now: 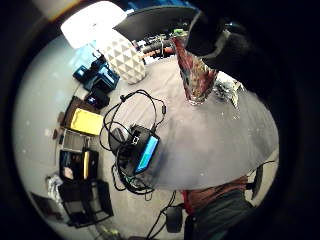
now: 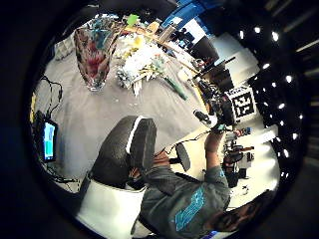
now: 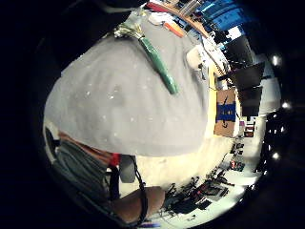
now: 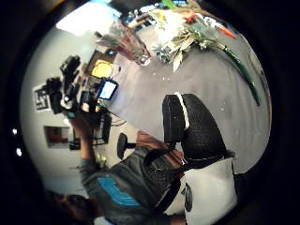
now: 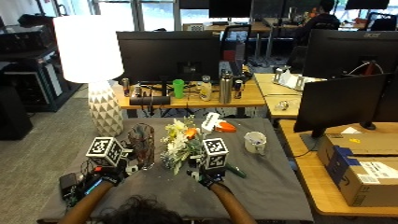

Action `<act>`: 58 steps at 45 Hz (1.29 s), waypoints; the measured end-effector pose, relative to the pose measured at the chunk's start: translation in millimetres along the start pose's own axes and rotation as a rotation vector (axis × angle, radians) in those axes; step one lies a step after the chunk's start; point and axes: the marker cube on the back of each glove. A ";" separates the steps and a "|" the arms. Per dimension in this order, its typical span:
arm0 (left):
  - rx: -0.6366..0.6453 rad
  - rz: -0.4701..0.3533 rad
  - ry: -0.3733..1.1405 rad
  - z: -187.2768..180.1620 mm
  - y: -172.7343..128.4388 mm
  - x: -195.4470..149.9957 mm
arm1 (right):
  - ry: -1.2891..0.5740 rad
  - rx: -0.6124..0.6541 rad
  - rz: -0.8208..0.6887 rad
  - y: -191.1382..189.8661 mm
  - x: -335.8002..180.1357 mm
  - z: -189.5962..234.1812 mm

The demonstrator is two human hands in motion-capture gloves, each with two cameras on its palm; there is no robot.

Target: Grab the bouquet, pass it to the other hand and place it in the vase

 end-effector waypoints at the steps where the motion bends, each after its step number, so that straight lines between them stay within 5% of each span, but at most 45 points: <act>1: -0.001 -0.002 0.001 0.2 0.0 -0.5 | -0.003 0.001 0.001 0.2 0.1 -0.5; 29: -0.006 0.016 0.037 5.5 -0.2 6.0 | 0.009 0.003 0.002 15.5 2.1 -15.7; 58: -0.021 0.078 0.085 29.6 2.6 34.4 | 0.042 0.074 0.245 -5.3 123.7 10.7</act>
